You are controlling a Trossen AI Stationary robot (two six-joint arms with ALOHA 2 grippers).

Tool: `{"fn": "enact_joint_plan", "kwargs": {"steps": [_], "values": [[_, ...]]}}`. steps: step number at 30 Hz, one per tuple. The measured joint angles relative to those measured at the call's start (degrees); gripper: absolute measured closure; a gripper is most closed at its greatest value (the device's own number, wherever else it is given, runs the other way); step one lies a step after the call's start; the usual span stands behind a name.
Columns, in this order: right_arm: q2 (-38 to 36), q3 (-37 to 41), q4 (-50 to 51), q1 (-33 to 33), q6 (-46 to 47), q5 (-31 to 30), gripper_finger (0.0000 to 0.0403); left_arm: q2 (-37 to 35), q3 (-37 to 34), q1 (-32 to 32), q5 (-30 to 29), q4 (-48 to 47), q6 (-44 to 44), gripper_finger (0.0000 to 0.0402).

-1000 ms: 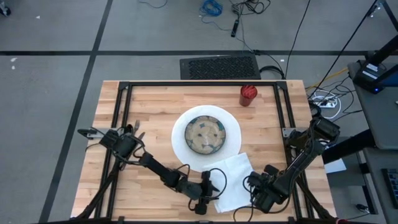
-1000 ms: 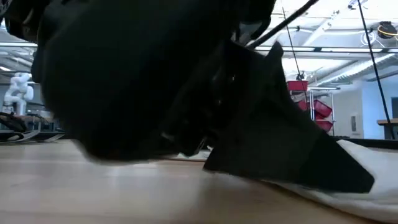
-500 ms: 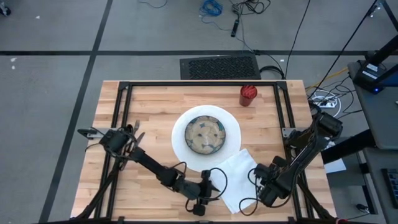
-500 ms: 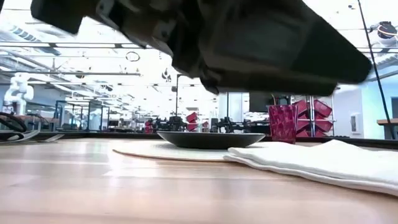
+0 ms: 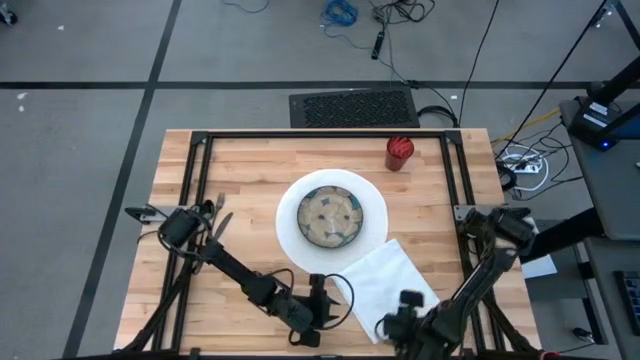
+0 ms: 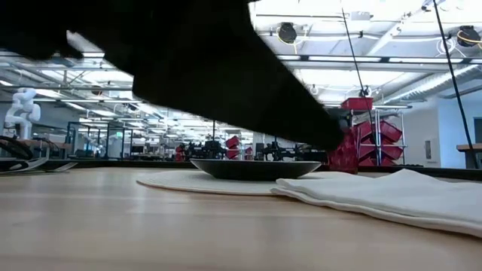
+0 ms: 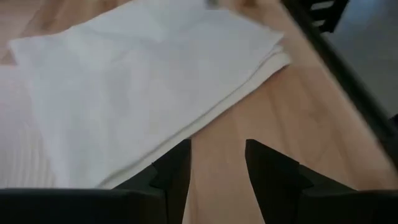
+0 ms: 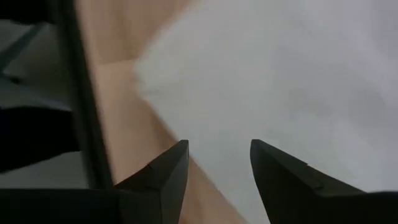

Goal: Set table place
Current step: Fold the white table napkin

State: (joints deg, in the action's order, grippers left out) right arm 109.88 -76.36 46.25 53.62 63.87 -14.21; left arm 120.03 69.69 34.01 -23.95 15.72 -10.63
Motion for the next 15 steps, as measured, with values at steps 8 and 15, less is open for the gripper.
{"fn": "enact_joint_plan", "kwargs": {"steps": [8, 15], "values": [[11.69, -16.43, 12.05, 1.15, -12.75, -5.11, 0.0243, 0.02, -0.04, -0.14, -1.0, 0.93, -1.05, 0.0262], [17.03, -17.84, 13.08, 3.05, -18.21, -5.9, 0.0243, 0.02, -0.04, -0.07, -0.97, 1.71, -2.39, 0.0262]]}}
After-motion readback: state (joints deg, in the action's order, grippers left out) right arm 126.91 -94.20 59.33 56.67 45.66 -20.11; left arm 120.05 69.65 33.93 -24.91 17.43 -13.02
